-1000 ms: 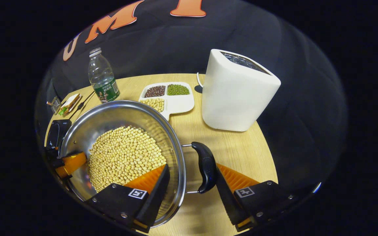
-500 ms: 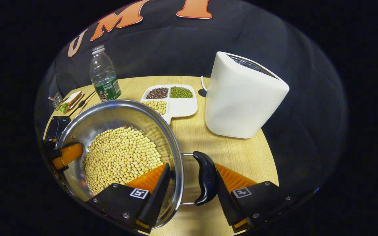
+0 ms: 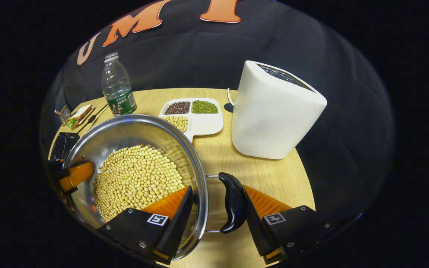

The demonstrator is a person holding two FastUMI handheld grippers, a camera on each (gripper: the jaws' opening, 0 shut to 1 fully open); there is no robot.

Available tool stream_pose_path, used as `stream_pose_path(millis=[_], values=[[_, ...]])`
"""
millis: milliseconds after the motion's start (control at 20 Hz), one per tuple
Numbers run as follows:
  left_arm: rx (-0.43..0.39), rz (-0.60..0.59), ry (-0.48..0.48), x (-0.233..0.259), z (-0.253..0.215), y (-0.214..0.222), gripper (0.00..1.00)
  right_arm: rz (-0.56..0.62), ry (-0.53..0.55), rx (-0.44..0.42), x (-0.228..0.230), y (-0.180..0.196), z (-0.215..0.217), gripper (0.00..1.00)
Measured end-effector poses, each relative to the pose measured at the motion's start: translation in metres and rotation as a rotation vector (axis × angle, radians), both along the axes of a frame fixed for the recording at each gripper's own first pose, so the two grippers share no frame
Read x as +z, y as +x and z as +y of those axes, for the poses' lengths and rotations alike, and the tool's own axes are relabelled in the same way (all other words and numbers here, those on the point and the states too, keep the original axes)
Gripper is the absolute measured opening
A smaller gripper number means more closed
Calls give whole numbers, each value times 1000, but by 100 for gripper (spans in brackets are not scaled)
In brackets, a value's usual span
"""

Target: First push the handle of the pot to place it horizontally, then grasp the pot with both hands and set it on the induction cooktop.

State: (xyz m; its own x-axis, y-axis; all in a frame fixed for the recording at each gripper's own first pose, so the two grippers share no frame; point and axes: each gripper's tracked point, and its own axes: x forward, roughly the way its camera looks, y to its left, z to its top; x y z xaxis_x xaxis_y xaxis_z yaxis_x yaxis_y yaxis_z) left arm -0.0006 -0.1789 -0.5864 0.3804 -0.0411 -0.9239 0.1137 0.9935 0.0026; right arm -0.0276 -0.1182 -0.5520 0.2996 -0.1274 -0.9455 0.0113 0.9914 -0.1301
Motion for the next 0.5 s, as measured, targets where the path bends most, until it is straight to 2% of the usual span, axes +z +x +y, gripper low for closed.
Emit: stream_pose_path(millis=[100, 300, 350, 400, 500], values=[[-9, -3, 11, 0, -1, -1, 81, -3, -8, 16, 0, -1, 2, 78], [-14, -36, -7, 1, -3, 6, 79, 15, 5, -31, 9, -5, 1, 70], [-16, -33, -10, 1, -3, 5, 74, 9, -3, -23, 9, -5, 1, 68], [-13, -34, -13, 3, -3, 5, 76, 11, -13, -20, 12, -8, 1, 67], [-9, -32, -11, 3, -2, 4, 75, 9, -21, -36, 13, -12, 4, 66]])
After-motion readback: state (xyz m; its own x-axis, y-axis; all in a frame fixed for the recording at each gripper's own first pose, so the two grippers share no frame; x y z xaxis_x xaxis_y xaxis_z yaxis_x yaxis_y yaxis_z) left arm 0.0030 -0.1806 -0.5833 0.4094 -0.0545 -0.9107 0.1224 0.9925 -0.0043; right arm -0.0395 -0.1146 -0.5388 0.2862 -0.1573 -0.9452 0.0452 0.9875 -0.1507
